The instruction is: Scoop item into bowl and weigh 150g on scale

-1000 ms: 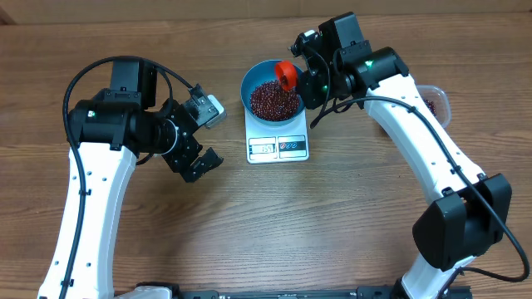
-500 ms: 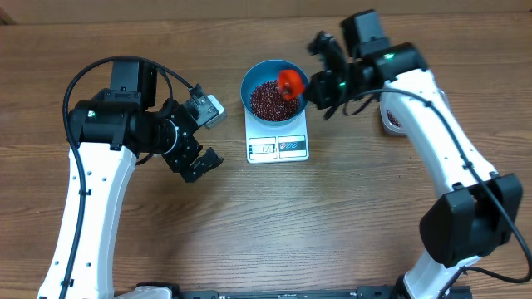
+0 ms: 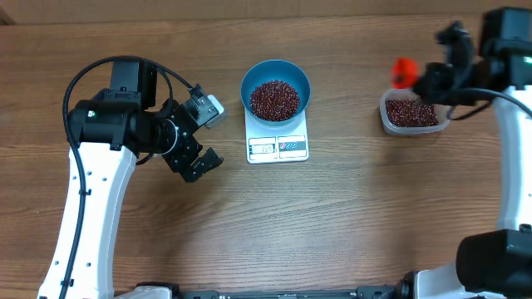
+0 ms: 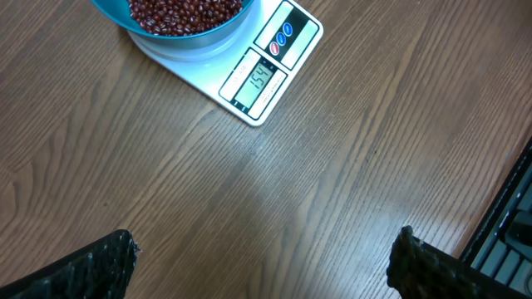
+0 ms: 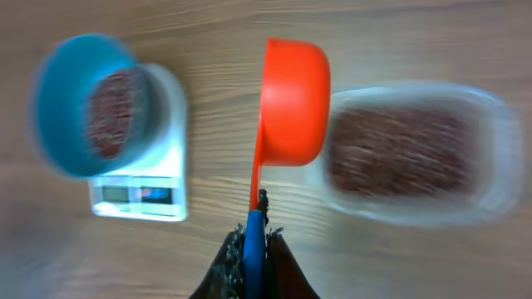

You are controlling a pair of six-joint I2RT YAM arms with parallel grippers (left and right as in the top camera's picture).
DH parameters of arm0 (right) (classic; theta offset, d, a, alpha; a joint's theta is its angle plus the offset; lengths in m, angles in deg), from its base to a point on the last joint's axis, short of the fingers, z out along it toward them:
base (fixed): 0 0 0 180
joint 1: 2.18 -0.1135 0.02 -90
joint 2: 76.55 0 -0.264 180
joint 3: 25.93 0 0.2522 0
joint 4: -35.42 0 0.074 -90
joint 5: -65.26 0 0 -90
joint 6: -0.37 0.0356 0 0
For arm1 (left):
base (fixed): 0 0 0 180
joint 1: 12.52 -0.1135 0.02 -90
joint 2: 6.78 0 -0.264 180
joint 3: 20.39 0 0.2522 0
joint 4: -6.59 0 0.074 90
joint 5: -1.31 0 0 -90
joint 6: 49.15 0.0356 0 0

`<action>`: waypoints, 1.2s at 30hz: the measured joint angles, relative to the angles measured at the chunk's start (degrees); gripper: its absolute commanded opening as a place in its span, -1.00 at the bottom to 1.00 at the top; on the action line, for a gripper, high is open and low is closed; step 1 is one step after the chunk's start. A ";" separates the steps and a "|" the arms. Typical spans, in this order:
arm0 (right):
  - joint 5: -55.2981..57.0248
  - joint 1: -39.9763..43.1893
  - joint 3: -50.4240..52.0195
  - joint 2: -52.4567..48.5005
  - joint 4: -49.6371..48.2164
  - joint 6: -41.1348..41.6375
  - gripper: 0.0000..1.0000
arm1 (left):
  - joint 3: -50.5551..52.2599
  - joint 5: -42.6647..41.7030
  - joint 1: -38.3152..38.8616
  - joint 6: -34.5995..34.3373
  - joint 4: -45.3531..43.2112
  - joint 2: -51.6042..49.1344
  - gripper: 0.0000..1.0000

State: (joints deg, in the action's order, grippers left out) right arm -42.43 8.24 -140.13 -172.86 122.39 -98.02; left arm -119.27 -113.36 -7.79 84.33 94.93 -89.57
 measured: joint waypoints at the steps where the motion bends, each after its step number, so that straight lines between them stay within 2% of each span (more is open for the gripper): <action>1: 0.90 0.72 0.00 0.00 0.00 -0.35 -0.92 | 0.00 0.00 0.00 0.00 0.00 0.00 0.99; 10: 13.77 -0.74 1.81 -0.07 -1.14 -2.16 -0.92 | 0.00 0.02 0.00 0.00 -0.02 0.00 0.99; 27: 43.17 -14.93 2.43 -2.67 -0.63 0.90 -0.92 | 0.00 0.00 0.00 0.00 -0.02 0.00 0.99; 32: 43.87 -17.14 2.36 -2.67 -1.70 2.29 -0.92 | 0.00 0.02 0.00 0.00 -0.02 0.00 0.99; 36: 32.98 -18.45 1.36 -2.67 -3.45 1.11 -0.92 | 0.00 0.00 0.00 0.00 -0.02 0.00 0.99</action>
State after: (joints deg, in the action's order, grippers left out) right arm -9.45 -10.21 -138.78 -175.53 118.94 -96.90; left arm -119.27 -113.36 -7.79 84.33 94.91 -89.57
